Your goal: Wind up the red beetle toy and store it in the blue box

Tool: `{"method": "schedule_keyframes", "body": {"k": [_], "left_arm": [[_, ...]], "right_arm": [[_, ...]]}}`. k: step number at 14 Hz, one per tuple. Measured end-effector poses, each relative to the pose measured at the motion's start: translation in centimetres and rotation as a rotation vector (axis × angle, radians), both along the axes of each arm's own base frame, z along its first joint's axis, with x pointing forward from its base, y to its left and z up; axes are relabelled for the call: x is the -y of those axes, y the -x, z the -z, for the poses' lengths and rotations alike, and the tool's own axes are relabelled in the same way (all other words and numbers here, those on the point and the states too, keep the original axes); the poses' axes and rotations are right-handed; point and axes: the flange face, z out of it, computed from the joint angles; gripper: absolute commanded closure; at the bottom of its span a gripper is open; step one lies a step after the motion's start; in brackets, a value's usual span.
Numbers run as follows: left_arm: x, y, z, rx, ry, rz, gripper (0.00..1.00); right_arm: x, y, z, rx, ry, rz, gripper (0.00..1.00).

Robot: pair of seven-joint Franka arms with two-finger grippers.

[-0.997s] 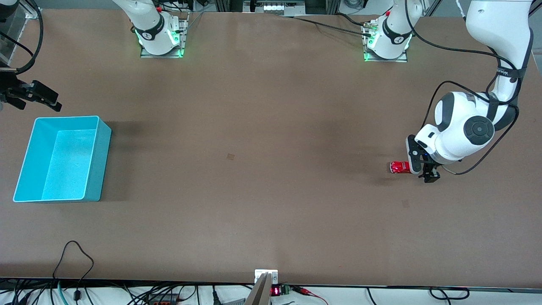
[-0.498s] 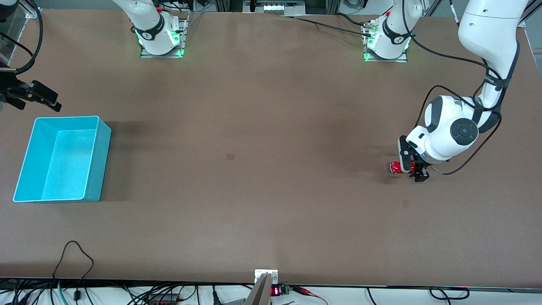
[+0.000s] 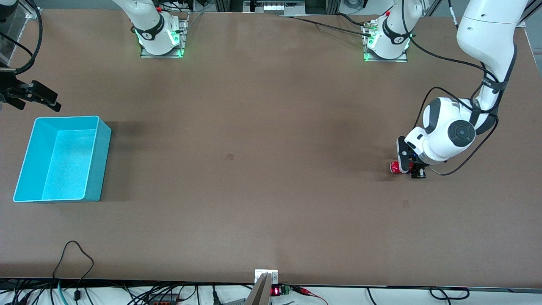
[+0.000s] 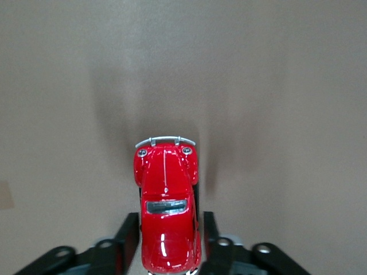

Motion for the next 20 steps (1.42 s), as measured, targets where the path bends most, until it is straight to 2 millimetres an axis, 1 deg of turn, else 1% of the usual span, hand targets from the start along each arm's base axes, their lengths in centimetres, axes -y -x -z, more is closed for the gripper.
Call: {"method": "schedule_keyframes", "body": {"k": [8,10,18,20], "left_arm": [[0.05,-0.07,-0.09,0.002,0.001,0.013,0.65],[0.05,-0.07,-0.09,0.002,0.001,0.014,0.69],[0.01,-0.07,-0.07,0.002,0.001,0.016,0.69],[-0.29,-0.07,-0.07,0.001,0.001,0.03,0.69]], "right_arm": [[0.03,0.0,0.01,0.0,0.0,0.001,0.0],[0.03,0.0,0.01,0.0,0.0,0.001,0.0],[0.03,0.0,0.01,0.0,0.0,0.001,0.0],[0.03,0.0,0.01,0.0,0.0,0.001,0.0]]}}
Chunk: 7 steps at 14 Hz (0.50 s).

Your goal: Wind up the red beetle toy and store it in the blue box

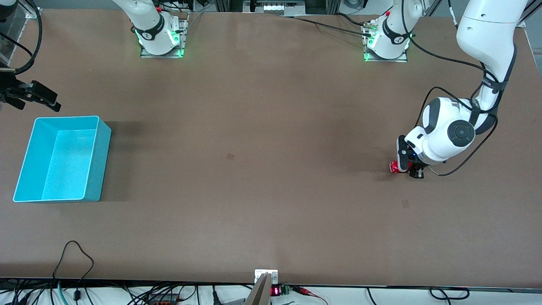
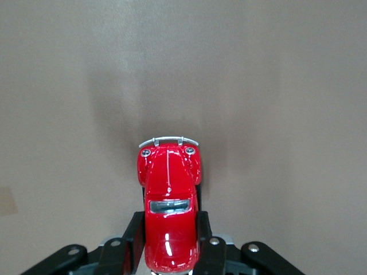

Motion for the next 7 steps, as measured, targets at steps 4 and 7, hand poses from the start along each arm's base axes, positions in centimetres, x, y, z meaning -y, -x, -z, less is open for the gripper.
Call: {"method": "schedule_keyframes", "body": {"k": [4,7], "left_arm": [[-4.5,-0.2,0.0,-0.002,0.002,0.038,0.69],[-8.6,-0.3,0.0,0.003,0.003,0.041,0.69]], "right_arm": [[0.0,0.0,0.0,0.0,0.0,0.0,0.0],[0.0,0.0,0.0,0.0,0.0,0.0,0.0]]}}
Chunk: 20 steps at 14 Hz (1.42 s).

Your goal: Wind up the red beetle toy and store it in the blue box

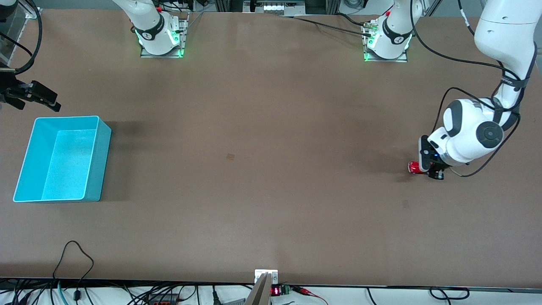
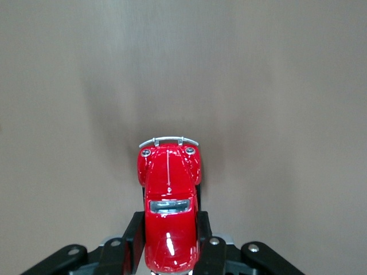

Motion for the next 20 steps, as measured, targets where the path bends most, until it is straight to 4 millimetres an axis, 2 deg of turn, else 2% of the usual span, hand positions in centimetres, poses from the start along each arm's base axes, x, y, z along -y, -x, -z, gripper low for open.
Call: {"method": "schedule_keyframes", "body": {"k": [5,8,9,10,11,15,20], "left_arm": [[-4.0,-0.2,0.0,0.01,-0.001,-0.047,0.69],[-4.8,-0.2,0.0,0.011,-0.001,-0.058,0.69],[-4.8,-0.2,0.0,0.011,-0.001,-0.059,0.65],[-4.9,-0.3,0.0,0.011,-0.001,-0.059,0.38],[-4.9,-0.3,0.0,0.011,-0.001,-0.059,0.0],[-5.0,-0.6,0.5,0.014,0.0,-0.054,0.0],[-4.5,-2.1,-2.3,-0.004,0.001,-0.042,0.0]], "right_arm": [[0.0,0.0,0.0,0.0,0.0,0.0,0.0],[0.0,0.0,0.0,0.0,0.0,0.0,0.0],[0.0,0.0,0.0,0.0,0.0,0.0,0.0],[0.0,0.0,0.0,0.0,0.0,0.0,0.0],[0.0,0.0,0.0,0.0,0.0,0.0,0.0],[0.0,0.0,0.0,0.0,0.0,0.0,0.0],[0.0,0.0,0.0,0.0,0.0,0.0,0.0]]}}
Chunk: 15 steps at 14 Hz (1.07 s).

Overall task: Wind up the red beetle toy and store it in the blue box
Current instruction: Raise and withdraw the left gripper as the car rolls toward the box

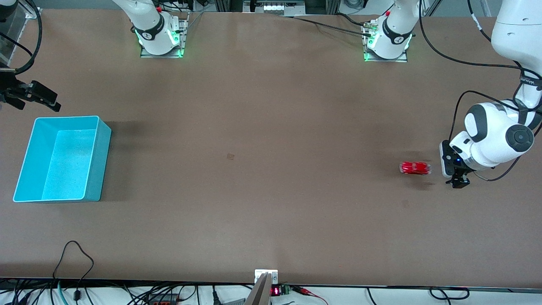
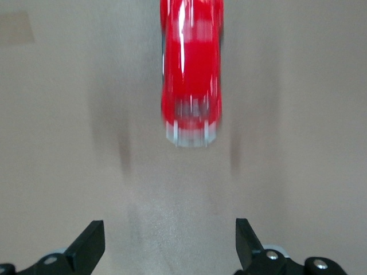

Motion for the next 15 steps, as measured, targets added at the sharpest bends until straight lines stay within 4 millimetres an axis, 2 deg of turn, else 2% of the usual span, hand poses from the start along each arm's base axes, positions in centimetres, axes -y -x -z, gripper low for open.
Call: {"method": "schedule_keyframes", "body": {"k": [4,10,15], "left_arm": [[0.5,-0.7,-3.7,-0.059,0.001,-0.021,0.0],[0.5,1.3,-10.8,-0.145,-0.032,-0.234,0.0],[0.7,3.2,-15.6,-0.179,-0.067,-0.417,0.0]], "right_arm": [[0.0,0.0,0.0,0.0,0.0,0.0,0.0],[0.0,0.0,0.0,0.0,0.0,0.0,0.0],[0.1,0.0,0.0,0.0,0.0,0.001,0.0]]}}
